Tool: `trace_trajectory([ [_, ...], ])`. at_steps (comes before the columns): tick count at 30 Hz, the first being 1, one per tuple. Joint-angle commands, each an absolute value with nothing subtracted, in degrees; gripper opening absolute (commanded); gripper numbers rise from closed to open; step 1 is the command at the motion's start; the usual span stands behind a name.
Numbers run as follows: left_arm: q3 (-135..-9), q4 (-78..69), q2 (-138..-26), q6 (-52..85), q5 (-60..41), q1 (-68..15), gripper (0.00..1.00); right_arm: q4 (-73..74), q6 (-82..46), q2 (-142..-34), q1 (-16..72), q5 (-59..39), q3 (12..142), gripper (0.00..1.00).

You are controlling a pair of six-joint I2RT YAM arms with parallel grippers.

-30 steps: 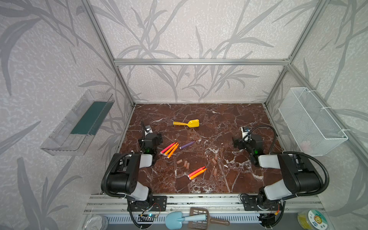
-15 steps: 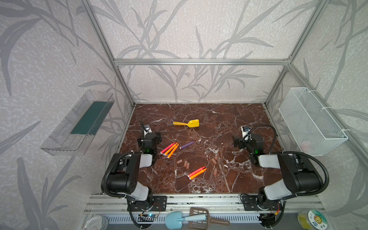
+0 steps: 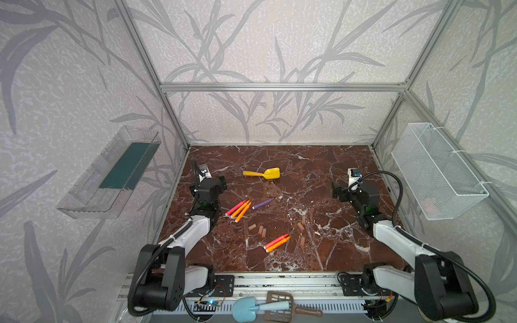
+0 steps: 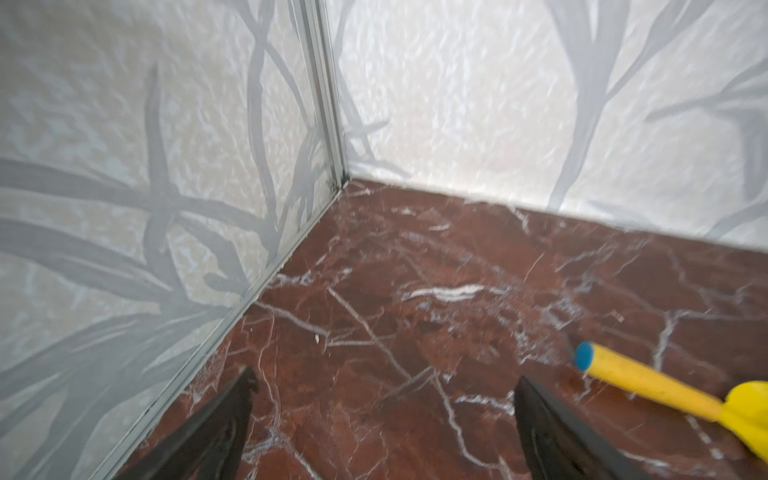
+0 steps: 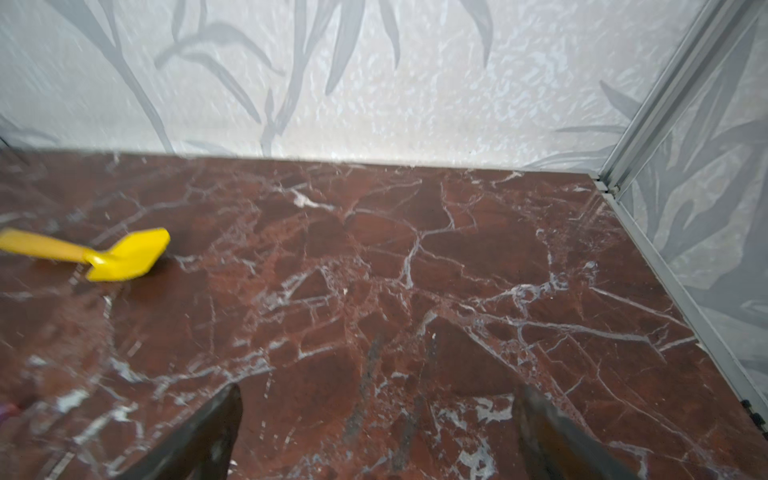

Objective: Insert the pens into the pen caps
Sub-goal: 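Move the left gripper over the orange highlighter while the right arm rises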

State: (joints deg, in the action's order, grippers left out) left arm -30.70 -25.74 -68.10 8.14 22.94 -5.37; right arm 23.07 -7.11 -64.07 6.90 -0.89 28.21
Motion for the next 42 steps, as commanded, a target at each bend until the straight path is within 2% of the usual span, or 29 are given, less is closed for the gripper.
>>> trace_trajectory([
  [1,-30.5,-14.1,-61.9,14.8,20.7,-5.9,0.99,9.9,-23.1,-59.3,7.0,-4.6,29.5,0.99],
  [2,-30.8,-11.3,-59.3,16.3,19.4,-5.9,0.99,7.0,-25.0,-58.6,6.9,-5.6,29.7,0.99],
  [5,-33.8,6.0,-50.4,24.9,15.5,-5.8,0.99,-4.5,-35.9,-56.7,6.1,0.1,29.8,0.99],
  [8,-32.4,13.4,-41.2,34.1,15.5,-5.7,0.99,5.9,-36.0,-55.3,4.8,-12.2,24.6,0.99],
  [10,-30.1,18.4,-34.1,41.9,17.0,-4.9,0.99,8.7,-36.1,-54.0,4.9,-15.6,22.7,0.99],
  [15,-27.3,22.1,-20.1,45.0,11.6,-4.6,0.99,3.7,-35.2,-52.6,4.9,-12.4,23.9,0.99],
  [19,-29.7,24.0,-17.2,39.2,-0.8,-4.6,0.99,6.6,-34.9,-52.2,4.8,-12.9,23.3,0.99],
  [20,-30.2,24.6,-17.8,38.6,-3.0,-4.5,0.96,5.1,-34.4,-52.3,4.8,-12.4,24.1,0.99],
  [22,-31.7,26.4,-19.6,38.5,-7.0,-4.6,0.80,1.2,-33.3,-52.6,4.8,-10.4,26.1,0.99],
  [23,-32.1,26.4,-20.8,38.5,-9.4,-4.9,0.75,-0.6,-32.8,-52.5,4.8,-9.3,26.7,0.99],
  [25,-33.7,28.4,-24.4,38.2,-13.4,-6.5,0.69,-3.4,-28.8,-50.9,4.8,-6.4,27.3,0.93],
  [27,-35.8,31.2,-28.5,37.0,-13.0,-11.4,0.62,-4.9,-28.8,-48.5,4.8,-0.8,26.6,0.82],
  [28,-36.7,32.8,-29.8,36.5,-9.9,-15.7,0.60,-4.9,-29.0,-47.1,4.8,1.6,25.8,0.80],
  [31,-37.7,34.1,-33.7,36.4,2.5,-32.2,0.58,-0.4,-29.2,-44.2,4.9,5.9,21.6,0.81],
  [34,-37.6,33.3,-40.0,37.6,10.4,-45.7,0.56,4.7,-29.6,-45.8,4.9,7.6,17.9,0.81],
  [39,-39.7,31.0,-55.4,39.3,17.6,-61.1,0.52,3.7,-29.4,-50.6,4.9,5.0,20.1,0.81],
  [42,-41.8,30.0,-63.3,39.7,19.0,-65.3,0.49,5.8,-29.6,-53.3,5.0,3.8,20.3,0.81],
])
